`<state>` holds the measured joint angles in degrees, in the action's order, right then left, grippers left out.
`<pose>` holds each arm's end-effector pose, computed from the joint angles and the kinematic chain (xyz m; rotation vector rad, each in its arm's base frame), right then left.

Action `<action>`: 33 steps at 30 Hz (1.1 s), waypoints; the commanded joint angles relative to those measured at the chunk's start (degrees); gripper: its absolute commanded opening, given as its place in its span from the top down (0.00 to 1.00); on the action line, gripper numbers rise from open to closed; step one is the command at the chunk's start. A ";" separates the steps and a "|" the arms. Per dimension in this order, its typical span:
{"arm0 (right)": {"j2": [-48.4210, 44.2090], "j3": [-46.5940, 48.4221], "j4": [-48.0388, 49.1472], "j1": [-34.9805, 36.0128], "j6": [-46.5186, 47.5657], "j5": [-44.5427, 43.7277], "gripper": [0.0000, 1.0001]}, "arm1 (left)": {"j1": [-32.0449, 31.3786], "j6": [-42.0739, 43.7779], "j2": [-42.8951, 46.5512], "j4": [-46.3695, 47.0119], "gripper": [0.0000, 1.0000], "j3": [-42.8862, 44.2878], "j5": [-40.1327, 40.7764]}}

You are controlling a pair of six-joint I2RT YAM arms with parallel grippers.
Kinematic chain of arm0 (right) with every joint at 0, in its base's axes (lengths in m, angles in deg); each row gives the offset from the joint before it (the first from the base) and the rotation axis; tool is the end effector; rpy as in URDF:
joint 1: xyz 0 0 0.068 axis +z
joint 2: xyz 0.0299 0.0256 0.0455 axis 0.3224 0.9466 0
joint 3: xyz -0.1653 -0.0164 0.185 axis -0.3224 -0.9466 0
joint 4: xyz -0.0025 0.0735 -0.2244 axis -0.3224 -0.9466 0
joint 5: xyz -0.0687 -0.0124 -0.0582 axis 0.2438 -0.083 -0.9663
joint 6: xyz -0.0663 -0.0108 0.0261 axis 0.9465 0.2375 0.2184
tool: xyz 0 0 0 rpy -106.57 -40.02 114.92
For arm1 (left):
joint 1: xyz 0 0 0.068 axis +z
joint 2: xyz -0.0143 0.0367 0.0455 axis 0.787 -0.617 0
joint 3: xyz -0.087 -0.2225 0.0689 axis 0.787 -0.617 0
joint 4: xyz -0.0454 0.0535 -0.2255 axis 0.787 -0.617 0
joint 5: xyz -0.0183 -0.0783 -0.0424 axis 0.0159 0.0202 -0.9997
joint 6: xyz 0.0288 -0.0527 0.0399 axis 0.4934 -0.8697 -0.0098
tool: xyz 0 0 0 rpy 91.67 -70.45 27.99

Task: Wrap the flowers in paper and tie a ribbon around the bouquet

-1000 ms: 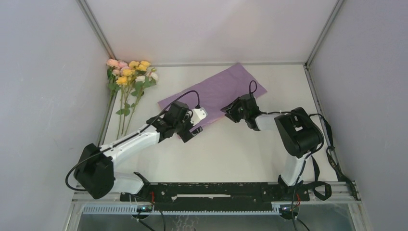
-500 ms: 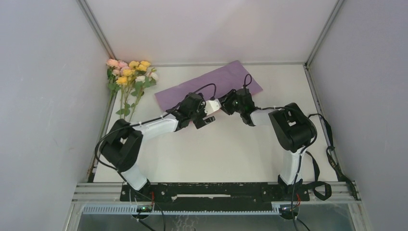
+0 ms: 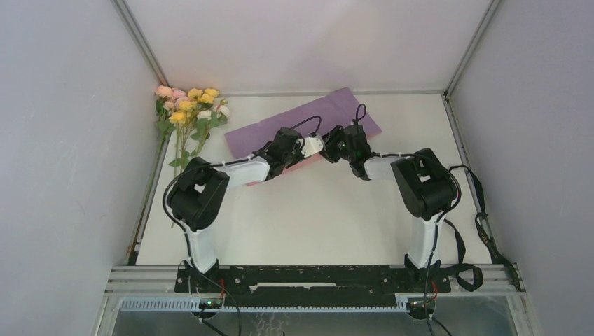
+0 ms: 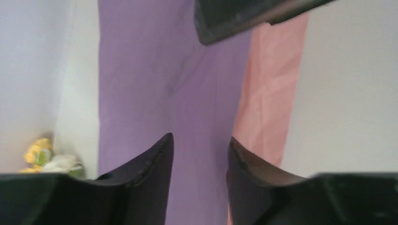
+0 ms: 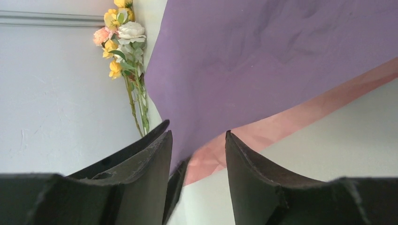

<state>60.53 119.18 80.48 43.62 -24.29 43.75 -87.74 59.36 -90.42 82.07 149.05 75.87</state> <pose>0.3615 0.1804 0.1393 0.6305 2.1386 1.1448 0.3256 -0.2248 0.1548 1.2829 1.8232 0.1850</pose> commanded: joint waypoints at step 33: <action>-43.17 -10.27 -54.50 -20.33 36.65 -2.80 0.03 | 44.93 -68.47 5.93 -26.14 1.00 16.96 -51.58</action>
<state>14.70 108.29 26.69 20.48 9.41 41.98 -48.72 1.46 -74.94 55.56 167.46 32.41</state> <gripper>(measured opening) 0.973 0.003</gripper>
